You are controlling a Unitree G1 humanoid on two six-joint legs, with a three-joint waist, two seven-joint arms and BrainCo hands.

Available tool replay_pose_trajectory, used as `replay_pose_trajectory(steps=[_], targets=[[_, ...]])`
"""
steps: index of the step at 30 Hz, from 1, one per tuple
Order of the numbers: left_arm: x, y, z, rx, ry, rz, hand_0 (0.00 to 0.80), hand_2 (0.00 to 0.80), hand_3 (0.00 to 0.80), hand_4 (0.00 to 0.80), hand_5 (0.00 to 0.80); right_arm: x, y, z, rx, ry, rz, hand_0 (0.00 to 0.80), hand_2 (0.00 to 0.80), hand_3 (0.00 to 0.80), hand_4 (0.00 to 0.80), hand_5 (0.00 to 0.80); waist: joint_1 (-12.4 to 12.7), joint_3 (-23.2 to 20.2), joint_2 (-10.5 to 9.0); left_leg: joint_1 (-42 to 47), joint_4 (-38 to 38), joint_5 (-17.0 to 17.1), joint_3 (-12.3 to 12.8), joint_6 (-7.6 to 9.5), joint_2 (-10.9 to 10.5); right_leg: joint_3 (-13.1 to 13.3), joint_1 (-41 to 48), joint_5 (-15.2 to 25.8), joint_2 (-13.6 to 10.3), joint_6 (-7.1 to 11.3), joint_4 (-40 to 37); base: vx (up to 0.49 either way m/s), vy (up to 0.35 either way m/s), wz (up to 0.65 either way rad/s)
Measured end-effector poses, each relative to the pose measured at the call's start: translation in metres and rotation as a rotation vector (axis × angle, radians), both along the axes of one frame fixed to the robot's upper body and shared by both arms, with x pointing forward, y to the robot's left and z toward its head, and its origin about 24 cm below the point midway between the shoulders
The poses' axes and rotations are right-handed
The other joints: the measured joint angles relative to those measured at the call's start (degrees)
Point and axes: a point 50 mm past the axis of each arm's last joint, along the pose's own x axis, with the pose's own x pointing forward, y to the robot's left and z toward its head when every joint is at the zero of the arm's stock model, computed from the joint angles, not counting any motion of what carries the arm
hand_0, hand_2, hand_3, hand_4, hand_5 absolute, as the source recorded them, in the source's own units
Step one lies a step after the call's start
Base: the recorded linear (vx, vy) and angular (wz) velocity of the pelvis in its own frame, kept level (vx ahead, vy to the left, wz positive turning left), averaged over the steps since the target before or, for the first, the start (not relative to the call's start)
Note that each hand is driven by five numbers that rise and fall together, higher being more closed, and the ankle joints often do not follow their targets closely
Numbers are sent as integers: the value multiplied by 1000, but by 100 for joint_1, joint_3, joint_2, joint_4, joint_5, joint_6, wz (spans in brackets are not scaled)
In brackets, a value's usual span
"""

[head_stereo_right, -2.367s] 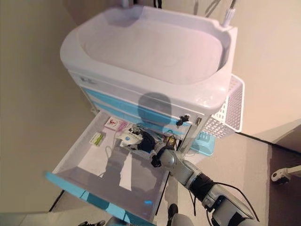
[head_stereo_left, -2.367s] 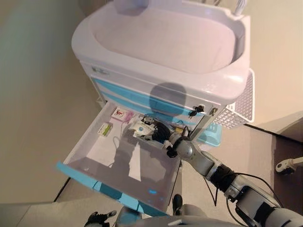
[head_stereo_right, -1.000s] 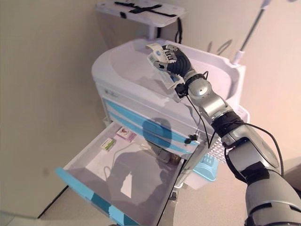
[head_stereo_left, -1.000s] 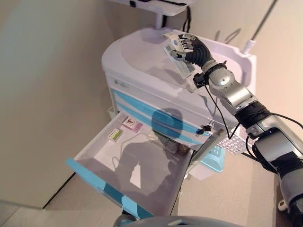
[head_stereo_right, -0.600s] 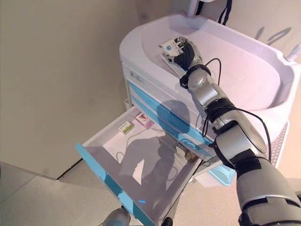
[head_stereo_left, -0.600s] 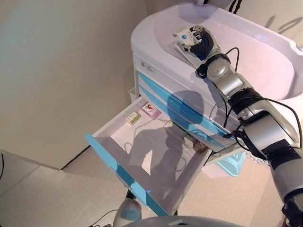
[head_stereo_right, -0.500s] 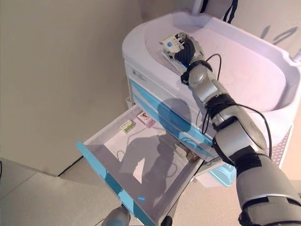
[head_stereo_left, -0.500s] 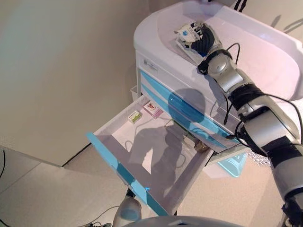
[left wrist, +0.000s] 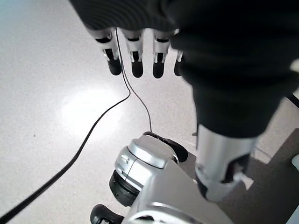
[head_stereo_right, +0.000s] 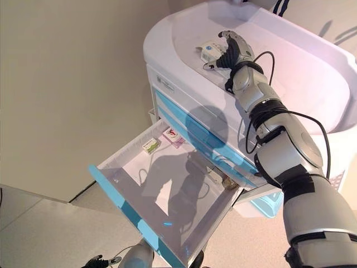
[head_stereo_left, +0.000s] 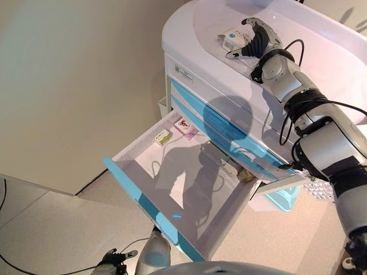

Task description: Open the drawer and pick up the medicine

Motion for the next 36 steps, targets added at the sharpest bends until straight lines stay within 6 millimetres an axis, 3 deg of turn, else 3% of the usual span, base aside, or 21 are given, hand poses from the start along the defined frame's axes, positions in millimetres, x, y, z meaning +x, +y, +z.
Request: replay_pose_trajectory(steps=[5,13,15,20,23,26,30,36], targets=[[-8,3,0,5,21,12,0,0,0,0,0,-5,4,14,2,-68,37,0,0,0,0,0,-147,-5,5,232,-102,9,140,14,8,135,118,-1,-29,15,-1,15,4,-14],[-12,2,-2,-12,31,18,0,0,0,0,0,-14,-21,38,14,-153,-2,0,0,0,0,0,-419,-69,111,475,-149,1,425,25,66,374,225,19,-25,2,-2,9,-8,-15],[-15,1,-2,-23,31,44,0,0,0,0,0,-21,-23,52,65,-216,24,0,0,0,0,0,-468,-127,203,533,-148,-2,444,27,71,418,277,26,-21,3,-2,-8,-2,-12],[-27,-2,-5,-33,64,59,0,0,0,0,0,-46,-42,63,507,-423,169,0,0,0,0,0,-626,-351,397,806,-155,-80,738,57,109,600,424,29,-24,0,-8,-23,-8,-22],[-34,-5,-7,-40,87,61,0,0,0,0,0,-52,-52,54,646,-449,197,0,0,0,0,0,-786,-481,491,879,-156,-101,853,54,146,723,433,32,-7,-4,-16,-35,-13,-22],[-40,-15,-10,-66,98,87,0,0,0,0,0,-65,-62,30,817,-486,249,0,0,0,0,0,-916,-577,591,964,-159,-126,1048,55,204,877,433,61,20,2,-24,-47,-16,-28],[-38,-23,-11,-83,96,84,0,0,0,0,0,-77,-70,0,886,-495,227,0,0,0,0,0,-1104,-644,675,1027,-158,-140,1231,44,260,1064,379,124,56,-14,-28,-50,-8,-31],[-41,-32,-14,-67,124,20,0,0,0,0,0,-126,-95,-112,990,-401,7,0,0,0,0,0,-1259,-720,718,1178,-162,-237,1541,31,317,1273,368,152,77,-27,-22,-22,-8,-26]])
